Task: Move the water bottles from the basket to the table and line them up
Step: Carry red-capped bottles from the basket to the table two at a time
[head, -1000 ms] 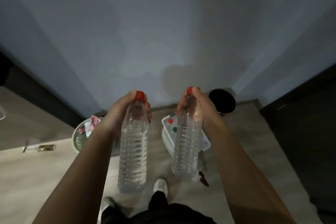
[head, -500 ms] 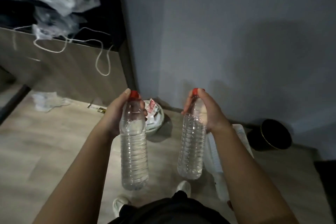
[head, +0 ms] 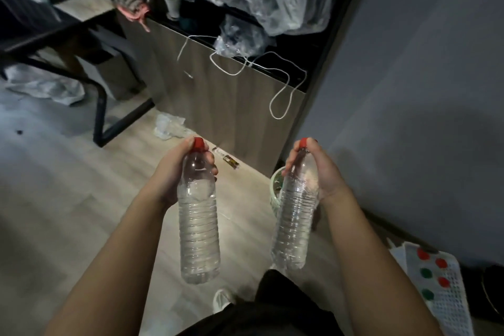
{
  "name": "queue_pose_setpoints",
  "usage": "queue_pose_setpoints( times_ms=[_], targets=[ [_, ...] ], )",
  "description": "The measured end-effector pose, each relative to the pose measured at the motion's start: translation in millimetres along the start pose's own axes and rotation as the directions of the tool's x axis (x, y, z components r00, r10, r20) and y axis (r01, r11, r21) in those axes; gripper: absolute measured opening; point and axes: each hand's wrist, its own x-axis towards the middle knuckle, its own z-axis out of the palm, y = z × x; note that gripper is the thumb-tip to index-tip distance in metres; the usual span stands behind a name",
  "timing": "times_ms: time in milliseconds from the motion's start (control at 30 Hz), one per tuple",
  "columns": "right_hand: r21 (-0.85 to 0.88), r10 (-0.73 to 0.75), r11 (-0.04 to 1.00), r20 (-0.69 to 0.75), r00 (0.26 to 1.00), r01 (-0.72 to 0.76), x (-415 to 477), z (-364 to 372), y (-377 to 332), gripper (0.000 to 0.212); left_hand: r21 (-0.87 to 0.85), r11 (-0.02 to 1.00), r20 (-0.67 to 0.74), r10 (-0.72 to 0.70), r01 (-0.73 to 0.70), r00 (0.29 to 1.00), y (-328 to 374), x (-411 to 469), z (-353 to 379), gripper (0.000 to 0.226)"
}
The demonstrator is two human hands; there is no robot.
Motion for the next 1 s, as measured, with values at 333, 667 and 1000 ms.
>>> queue_pose_setpoints(
  times_ms=[333,667,1000],
  targets=[
    [-0.098,0.092,0.992,0.158,0.983,-0.077,89.0,64.2,23.2,0.042,0.024,0.997,-0.279,0.078,-0.074,0.957,33.4,12.9,-79.5,0.031],
    [-0.082,0.196,0.98,0.184,0.963,-0.184,253.1,155.6,47.3,0.023,-0.008,0.997,-0.426,0.069,-0.08,0.902,103.0,95.1,-186.6,0.033],
    [-0.214,0.345,0.935,0.377,0.859,-0.282,373.9,253.7,51.3,0.034,-0.132,0.975,-0.51,0.086,-0.177,0.856,162.3,137.6,-271.1,0.035]
  ],
)
